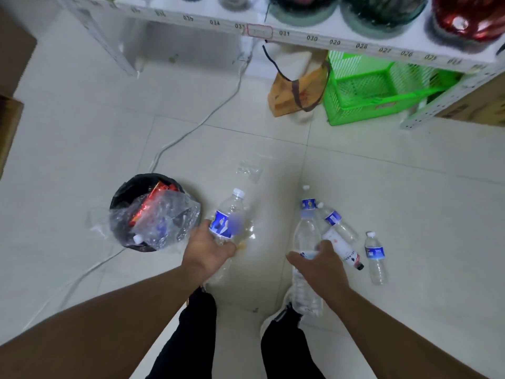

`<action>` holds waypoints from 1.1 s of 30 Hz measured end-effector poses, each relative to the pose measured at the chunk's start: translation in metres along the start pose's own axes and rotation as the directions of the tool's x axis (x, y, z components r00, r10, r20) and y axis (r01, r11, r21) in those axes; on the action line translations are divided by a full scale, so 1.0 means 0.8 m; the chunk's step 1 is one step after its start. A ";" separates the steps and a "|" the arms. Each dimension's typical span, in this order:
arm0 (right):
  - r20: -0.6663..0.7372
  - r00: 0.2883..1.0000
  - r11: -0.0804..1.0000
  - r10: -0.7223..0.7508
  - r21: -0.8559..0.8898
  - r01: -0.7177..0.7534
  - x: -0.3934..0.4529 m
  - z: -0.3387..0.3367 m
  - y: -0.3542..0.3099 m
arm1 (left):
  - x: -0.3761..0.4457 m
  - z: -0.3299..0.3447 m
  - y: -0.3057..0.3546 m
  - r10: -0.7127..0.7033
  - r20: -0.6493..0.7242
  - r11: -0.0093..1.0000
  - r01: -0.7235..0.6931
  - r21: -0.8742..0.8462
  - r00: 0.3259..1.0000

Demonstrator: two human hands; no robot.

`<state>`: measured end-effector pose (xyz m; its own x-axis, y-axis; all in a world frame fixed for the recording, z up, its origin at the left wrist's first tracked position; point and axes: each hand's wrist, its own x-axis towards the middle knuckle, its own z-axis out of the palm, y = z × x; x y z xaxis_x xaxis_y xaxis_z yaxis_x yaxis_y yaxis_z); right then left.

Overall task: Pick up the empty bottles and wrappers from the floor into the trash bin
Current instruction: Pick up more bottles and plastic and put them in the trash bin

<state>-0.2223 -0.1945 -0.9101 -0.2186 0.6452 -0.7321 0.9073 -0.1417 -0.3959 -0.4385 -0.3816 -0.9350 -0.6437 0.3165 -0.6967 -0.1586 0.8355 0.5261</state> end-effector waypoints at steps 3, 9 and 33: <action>0.006 1.000 1.000 -0.003 -0.001 0.003 -0.008 0.013 -0.018 | -0.006 -0.025 -0.034 -0.063 -0.001 0.994 0.063 -0.094 0.998; 0.074 0.997 0.998 0.018 -0.060 -0.013 -0.031 0.087 -0.058 | -0.010 -0.114 -0.095 -0.105 -0.032 0.968 0.095 -0.232 0.994; 0.307 0.952 0.998 0.005 -0.059 0.013 -0.078 0.332 -0.297 | 0.047 -0.355 -0.202 -0.243 -0.145 0.940 0.196 -0.280 0.959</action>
<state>-0.5195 -0.4007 -0.9180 -0.3134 0.3827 -0.8691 0.9238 -0.0889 -0.3723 -0.6498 -0.6326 -0.9076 -0.6875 0.0351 -0.7253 -0.4851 0.7211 0.4947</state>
